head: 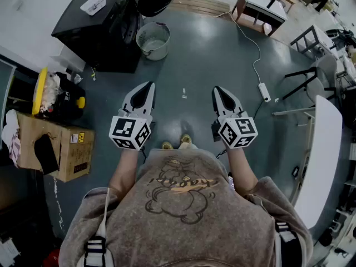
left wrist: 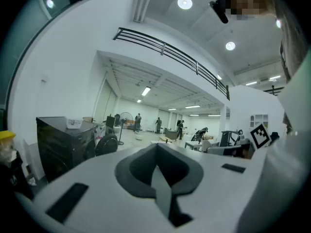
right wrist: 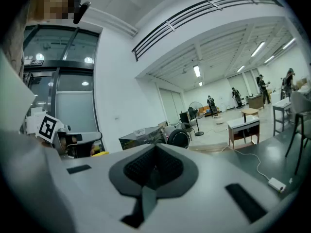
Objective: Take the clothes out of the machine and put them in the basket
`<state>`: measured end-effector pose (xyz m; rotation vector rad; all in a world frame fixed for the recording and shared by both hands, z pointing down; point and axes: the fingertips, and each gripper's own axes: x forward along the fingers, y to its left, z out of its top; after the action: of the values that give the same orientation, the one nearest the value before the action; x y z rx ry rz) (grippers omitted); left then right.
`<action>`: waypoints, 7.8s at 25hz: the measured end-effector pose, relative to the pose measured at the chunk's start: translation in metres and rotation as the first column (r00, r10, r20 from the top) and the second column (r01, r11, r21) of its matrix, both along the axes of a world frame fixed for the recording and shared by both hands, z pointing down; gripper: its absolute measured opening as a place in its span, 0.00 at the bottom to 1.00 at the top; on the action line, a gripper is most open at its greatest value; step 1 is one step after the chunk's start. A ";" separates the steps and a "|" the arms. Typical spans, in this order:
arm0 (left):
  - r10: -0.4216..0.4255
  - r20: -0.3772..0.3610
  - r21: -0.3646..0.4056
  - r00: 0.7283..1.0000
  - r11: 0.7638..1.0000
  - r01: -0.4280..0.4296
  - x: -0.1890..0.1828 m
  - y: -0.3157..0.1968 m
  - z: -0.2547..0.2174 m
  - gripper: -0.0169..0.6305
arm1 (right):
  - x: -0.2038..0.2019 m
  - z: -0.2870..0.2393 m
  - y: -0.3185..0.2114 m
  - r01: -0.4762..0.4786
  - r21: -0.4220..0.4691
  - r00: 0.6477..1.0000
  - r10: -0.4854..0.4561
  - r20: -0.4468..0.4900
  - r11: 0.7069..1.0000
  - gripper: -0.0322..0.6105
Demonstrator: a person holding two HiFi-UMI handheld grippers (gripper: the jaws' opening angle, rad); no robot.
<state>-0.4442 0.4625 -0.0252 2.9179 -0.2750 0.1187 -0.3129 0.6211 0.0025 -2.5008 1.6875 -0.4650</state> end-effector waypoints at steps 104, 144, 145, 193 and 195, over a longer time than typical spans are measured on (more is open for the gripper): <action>-0.683 0.083 0.039 0.725 0.729 0.683 0.516 -0.554 0.043 0.04 | 0.530 0.061 -0.687 0.778 0.024 0.623 -0.775 0.104 0.628 0.05; -0.848 0.011 0.044 0.530 0.530 0.847 0.384 -0.625 0.488 0.04 | 0.354 0.487 -0.815 0.962 0.090 0.259 -0.966 -0.007 0.257 0.05; -0.851 0.004 0.044 0.525 0.525 0.850 0.382 -0.625 0.495 0.04 | 0.355 0.495 -0.816 0.964 0.091 0.253 -0.967 -0.012 0.251 0.05; -0.836 0.017 0.088 0.549 0.548 0.832 0.419 -0.601 0.537 0.04 | 0.338 0.554 -0.831 0.990 -0.051 0.123 -0.976 -0.180 0.134 0.64; -0.838 0.020 0.092 0.546 0.545 0.833 0.416 -0.602 0.538 0.04 | 0.330 0.556 -0.841 0.990 -0.086 0.096 -0.977 -0.193 0.114 0.70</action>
<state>-0.0287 -0.1392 0.5130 2.4858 -1.6741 0.0391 0.0169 -0.2198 0.5586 -0.8443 3.2245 -0.1392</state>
